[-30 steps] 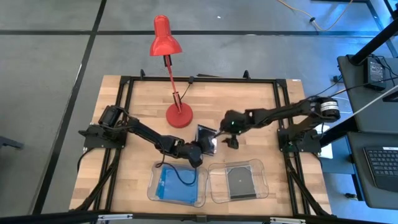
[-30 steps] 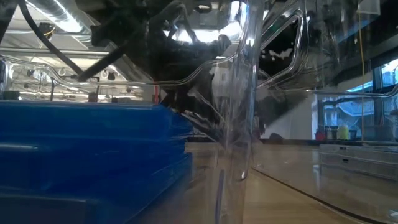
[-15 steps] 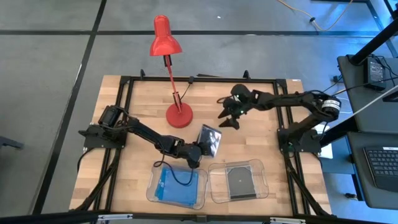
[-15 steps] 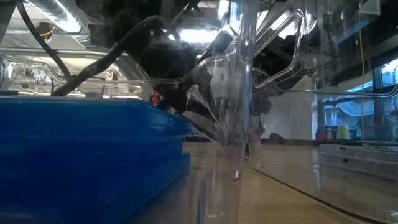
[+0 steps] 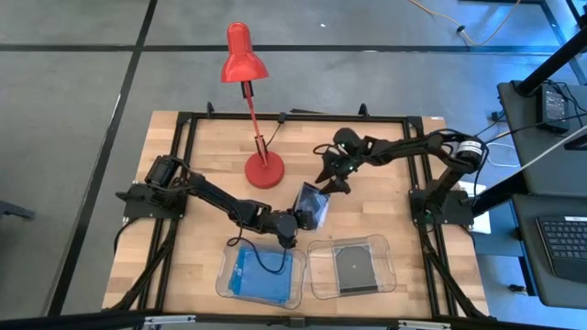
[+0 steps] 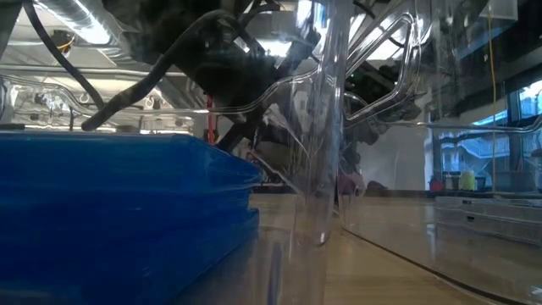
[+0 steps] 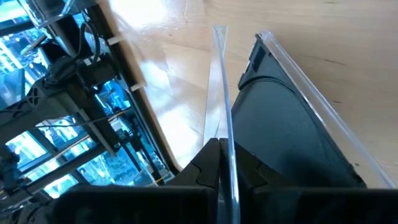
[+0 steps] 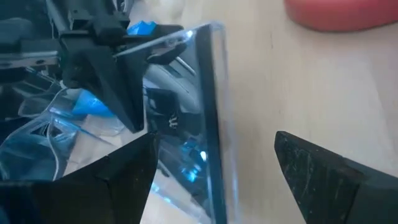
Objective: Pick & place jewel cases by type
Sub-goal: Put the black cd case into the right transparent bin
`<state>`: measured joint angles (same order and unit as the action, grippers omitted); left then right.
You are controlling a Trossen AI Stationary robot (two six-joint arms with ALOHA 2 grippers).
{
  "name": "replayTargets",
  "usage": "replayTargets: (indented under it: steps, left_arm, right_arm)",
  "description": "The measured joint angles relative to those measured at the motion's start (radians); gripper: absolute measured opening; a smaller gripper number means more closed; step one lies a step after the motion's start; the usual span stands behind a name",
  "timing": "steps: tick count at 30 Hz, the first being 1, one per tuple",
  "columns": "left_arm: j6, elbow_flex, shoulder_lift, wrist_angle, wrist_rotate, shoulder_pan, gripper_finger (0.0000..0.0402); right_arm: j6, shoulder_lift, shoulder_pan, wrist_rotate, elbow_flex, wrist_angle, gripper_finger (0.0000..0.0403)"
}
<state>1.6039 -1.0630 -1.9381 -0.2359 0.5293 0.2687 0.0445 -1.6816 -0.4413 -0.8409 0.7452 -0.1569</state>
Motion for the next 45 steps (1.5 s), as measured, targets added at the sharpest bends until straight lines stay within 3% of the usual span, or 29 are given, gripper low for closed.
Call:
replayTargets:
  steps: [9, 20, 26, 45]
  left_arm:
    - [0.031, 0.0, 0.0, -0.002, 0.004, 0.0, 0.0005]
    - [0.036, 0.0, 0.0, -0.032, 0.03, 0.0, 0.0007]
    - [0.036, 0.0, 0.0, -0.031, 0.037, 0.002, 0.0015]
    - [-0.024, 0.0, 0.0, -0.03, 0.065, 0.028, 0.002]
  right_arm:
    - [0.006, -0.006, 0.028, -0.007, 0.0, 0.002, 0.0307]
    - [0.008, -0.006, 0.039, -0.04, 0.0, 0.002, 0.0181]
    - [0.006, -0.006, 0.039, -0.061, 0.0, 0.003, 0.0134]
    - [0.006, -0.006, 0.039, -0.157, 0.0, 0.003, 0.008]
